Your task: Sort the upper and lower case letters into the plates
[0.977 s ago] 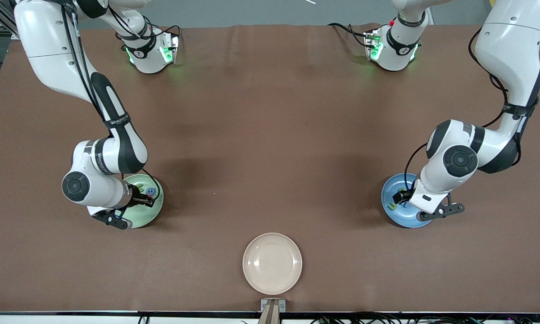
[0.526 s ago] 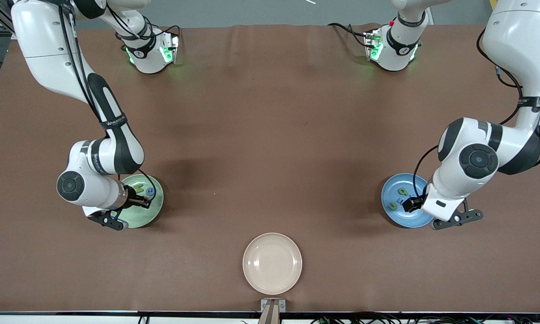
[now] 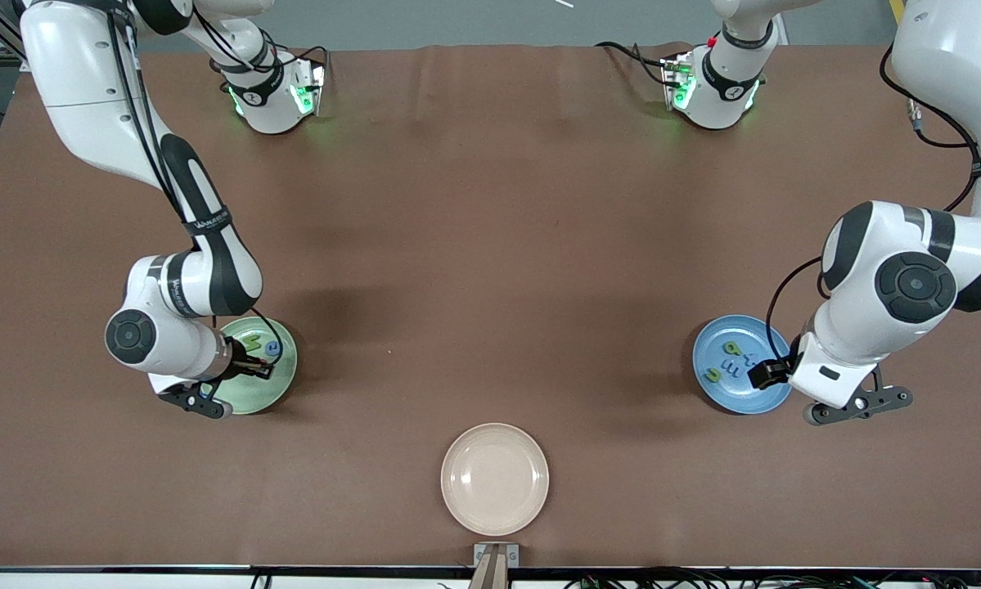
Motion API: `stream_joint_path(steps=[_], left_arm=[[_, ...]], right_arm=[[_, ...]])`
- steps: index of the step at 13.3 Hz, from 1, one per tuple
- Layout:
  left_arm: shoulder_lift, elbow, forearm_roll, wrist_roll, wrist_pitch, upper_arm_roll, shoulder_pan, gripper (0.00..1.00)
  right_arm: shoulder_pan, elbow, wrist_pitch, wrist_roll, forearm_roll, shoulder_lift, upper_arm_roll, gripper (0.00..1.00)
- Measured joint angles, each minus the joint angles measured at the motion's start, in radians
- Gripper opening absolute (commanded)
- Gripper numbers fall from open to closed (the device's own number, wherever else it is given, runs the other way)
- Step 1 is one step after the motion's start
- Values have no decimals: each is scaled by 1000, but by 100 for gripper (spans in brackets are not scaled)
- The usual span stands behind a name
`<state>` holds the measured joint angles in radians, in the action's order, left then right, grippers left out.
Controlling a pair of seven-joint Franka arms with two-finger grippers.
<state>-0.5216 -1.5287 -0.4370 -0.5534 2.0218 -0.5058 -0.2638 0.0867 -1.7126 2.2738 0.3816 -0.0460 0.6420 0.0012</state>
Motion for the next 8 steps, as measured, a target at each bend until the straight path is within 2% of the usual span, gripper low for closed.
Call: stream_joint_path(steps=[2, 5, 8], left_arm=[[23, 10, 11, 13, -30, -7, 0, 100], [87, 12, 79, 59, -82, -12, -4, 100], [130, 12, 93, 84, -100, -13, -13, 100]], right_arm=[[0, 1, 1, -2, 12, 0, 0, 100], [0, 12, -10, -16, 85, -4, 4, 100], [-1, 47, -172, -104, 108, -74, 1, 100]])
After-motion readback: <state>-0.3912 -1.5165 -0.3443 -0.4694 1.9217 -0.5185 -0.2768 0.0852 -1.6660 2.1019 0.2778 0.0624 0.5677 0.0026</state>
